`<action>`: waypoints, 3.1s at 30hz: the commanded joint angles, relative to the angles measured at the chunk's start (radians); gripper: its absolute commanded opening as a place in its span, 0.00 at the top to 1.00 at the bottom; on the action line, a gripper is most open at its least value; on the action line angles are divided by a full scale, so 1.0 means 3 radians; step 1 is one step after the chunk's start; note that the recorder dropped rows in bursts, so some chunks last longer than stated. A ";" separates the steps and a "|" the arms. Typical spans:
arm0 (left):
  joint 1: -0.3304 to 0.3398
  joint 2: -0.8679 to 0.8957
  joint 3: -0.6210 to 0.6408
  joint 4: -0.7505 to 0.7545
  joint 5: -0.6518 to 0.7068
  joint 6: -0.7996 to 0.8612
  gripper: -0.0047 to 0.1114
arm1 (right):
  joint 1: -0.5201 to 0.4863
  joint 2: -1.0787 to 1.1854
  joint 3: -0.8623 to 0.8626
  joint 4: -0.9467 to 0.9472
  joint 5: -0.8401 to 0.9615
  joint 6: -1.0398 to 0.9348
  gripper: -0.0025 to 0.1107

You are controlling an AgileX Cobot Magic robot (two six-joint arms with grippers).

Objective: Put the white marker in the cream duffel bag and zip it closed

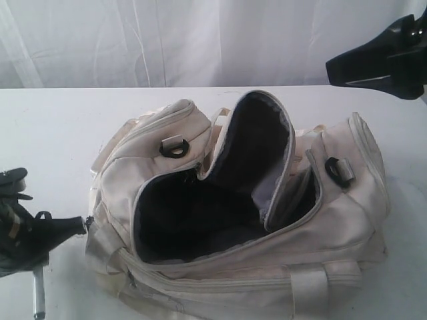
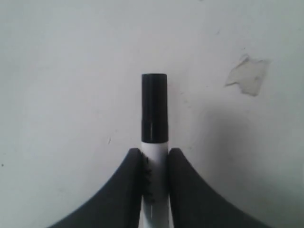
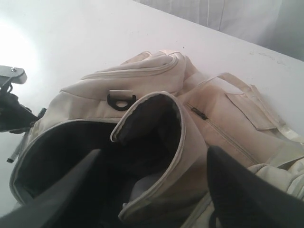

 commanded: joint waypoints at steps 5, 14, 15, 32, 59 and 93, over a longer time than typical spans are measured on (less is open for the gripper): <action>0.0000 -0.1316 -0.0594 -0.1186 0.0084 0.1874 0.83 | -0.0008 -0.0026 0.0012 0.0027 -0.0097 -0.0044 0.47; -0.0387 -0.1227 -0.0850 -0.2836 -0.0333 0.3262 0.83 | -0.0008 -0.0026 0.0012 0.0020 -0.0145 -0.0090 0.47; -0.0445 -0.1203 -0.0850 -0.2862 -0.0357 0.3261 0.83 | -0.0008 -0.0026 0.0012 0.0020 -0.0145 -0.0090 0.47; -0.1438 -0.0366 -0.0850 -0.2015 -0.2164 0.3351 0.83 | -0.0008 -0.0026 0.0012 0.0020 -0.0113 -0.0098 0.47; -0.1595 -0.0105 -0.0850 -0.1589 -0.2031 0.3343 0.49 | -0.0008 -0.0026 0.0012 0.0013 -0.0063 -0.0105 0.47; -0.0642 -0.0759 -0.0850 -0.1589 -0.1715 0.3873 0.56 | -0.0008 0.0688 0.0314 0.0672 -0.0317 -0.1119 0.47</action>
